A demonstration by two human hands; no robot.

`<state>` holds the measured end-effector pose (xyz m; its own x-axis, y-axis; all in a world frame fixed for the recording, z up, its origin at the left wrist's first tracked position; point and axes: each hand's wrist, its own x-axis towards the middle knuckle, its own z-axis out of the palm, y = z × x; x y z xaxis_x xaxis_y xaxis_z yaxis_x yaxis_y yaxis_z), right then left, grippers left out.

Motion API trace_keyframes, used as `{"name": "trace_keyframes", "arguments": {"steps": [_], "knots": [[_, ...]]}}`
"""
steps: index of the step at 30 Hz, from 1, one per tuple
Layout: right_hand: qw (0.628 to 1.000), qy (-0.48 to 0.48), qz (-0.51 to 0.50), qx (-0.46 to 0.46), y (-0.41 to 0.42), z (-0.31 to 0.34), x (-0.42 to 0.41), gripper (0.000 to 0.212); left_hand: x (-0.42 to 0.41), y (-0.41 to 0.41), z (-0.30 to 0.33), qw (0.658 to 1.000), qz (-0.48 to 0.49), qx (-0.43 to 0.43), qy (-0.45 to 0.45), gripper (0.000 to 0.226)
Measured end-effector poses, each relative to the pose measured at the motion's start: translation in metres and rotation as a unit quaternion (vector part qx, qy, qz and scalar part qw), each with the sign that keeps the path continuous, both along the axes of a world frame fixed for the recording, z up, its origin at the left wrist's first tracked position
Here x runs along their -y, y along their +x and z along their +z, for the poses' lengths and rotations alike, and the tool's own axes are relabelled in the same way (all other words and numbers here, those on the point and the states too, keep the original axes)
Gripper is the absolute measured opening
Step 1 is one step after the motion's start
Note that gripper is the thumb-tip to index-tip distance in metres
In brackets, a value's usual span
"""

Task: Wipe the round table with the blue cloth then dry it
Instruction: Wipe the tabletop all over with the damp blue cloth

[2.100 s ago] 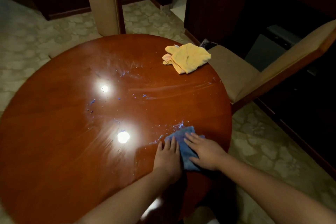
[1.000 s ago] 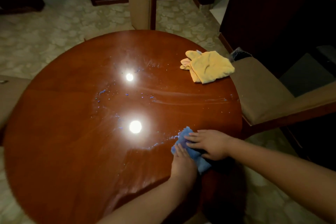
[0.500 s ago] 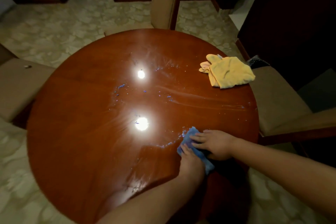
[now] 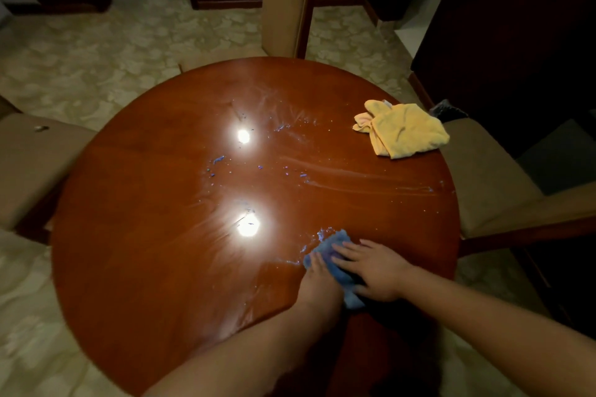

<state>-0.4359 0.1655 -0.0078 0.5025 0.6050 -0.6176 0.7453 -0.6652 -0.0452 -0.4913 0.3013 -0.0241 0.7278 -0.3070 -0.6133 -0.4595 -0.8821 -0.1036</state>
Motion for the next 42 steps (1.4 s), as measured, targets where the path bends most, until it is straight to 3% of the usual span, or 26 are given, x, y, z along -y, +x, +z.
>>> {"name": "trace_keyframes", "arguments": {"steps": [5,8,13,18,22,24,28,33,42], "knots": [[0.997,0.014,-0.054,0.049,0.007,-0.008,-0.024,0.073,-0.023,0.02,0.0,0.999,0.021,0.027,0.031,0.064],[0.995,0.03,-0.072,0.056,-0.023,-0.01,-0.02,0.074,-0.033,0.003,-0.001,0.999,-0.025,0.029,0.027,0.065],[0.984,0.09,-0.134,0.08,-0.072,-0.023,-0.021,0.094,-0.052,-0.023,-0.002,0.996,-0.085,0.038,-0.002,0.068],[0.987,0.043,-0.152,0.031,-0.068,-0.025,-0.03,0.081,-0.06,-0.015,-0.002,0.995,-0.085,0.024,-0.036,0.075],[0.986,0.04,-0.162,0.017,-0.047,-0.017,-0.044,0.083,-0.072,0.004,-0.001,0.996,-0.038,0.044,-0.071,0.078],[0.979,0.055,-0.194,0.003,-0.041,-0.014,-0.051,0.081,-0.077,0.015,0.0,0.989,0.007,0.056,-0.139,0.068],[0.955,0.118,-0.272,0.023,-0.048,-0.013,-0.057,0.068,-0.082,0.027,0.002,0.956,0.117,0.088,-0.254,0.027],[0.946,0.133,-0.287,0.074,-0.053,-0.017,-0.065,0.063,-0.079,0.039,0.005,0.944,0.186,0.083,-0.258,0.021],[0.934,0.152,-0.299,0.124,-0.091,-0.017,-0.073,0.044,-0.083,0.01,0.005,0.95,0.094,0.029,-0.297,0.01]]}}
